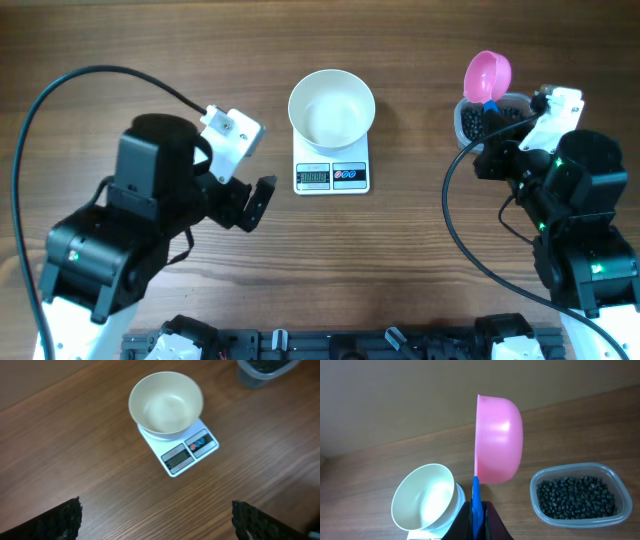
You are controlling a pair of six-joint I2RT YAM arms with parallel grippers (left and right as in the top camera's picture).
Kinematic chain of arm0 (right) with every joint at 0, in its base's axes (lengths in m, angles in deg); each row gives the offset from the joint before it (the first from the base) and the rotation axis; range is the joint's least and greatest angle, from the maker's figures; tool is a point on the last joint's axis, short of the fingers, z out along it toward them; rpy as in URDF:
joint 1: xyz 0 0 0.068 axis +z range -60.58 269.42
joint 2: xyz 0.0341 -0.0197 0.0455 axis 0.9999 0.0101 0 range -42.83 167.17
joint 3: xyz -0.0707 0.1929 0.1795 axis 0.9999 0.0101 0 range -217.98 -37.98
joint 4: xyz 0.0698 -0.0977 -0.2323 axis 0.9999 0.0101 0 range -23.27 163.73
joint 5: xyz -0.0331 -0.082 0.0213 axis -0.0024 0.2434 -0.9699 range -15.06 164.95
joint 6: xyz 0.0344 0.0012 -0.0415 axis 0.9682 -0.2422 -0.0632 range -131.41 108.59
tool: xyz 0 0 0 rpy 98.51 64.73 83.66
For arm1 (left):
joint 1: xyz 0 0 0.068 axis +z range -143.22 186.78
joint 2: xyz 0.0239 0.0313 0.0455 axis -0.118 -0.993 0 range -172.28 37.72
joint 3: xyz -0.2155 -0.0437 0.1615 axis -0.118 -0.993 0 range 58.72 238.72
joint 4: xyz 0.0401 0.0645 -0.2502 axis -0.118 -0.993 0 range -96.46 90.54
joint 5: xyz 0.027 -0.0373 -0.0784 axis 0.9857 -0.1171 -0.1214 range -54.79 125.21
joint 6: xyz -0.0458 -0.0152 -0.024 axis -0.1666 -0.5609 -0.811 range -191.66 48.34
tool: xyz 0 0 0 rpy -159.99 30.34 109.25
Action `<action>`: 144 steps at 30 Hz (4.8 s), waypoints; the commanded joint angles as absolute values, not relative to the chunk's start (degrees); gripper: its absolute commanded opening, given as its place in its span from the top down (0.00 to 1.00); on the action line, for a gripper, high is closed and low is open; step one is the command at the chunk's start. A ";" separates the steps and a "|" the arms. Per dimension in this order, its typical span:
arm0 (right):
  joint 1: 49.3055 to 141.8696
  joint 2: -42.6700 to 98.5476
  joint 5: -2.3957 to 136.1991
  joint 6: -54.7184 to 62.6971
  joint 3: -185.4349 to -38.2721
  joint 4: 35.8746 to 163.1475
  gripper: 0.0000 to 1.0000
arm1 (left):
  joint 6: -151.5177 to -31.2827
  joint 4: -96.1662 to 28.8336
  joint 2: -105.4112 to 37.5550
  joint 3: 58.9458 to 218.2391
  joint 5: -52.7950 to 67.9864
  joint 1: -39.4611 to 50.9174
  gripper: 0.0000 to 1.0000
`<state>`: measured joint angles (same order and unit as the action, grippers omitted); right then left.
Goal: Scoop item into bowl and weigh 150g on scale
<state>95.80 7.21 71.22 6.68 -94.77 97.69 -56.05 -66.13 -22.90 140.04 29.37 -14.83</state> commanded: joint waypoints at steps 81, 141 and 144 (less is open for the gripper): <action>95.55 16.61 70.65 8.03 -96.26 96.99 0.96 | -47.28 -73.37 -23.40 141.15 21.17 -12.42 0.00; 95.55 14.90 70.45 1.15 -96.26 102.14 0.96 | -37.40 -76.65 -31.58 141.89 15.31 -2.89 0.00; 95.55 14.90 70.45 0.58 -96.26 102.12 0.96 | -37.40 -76.69 -31.16 141.89 15.20 -2.89 0.00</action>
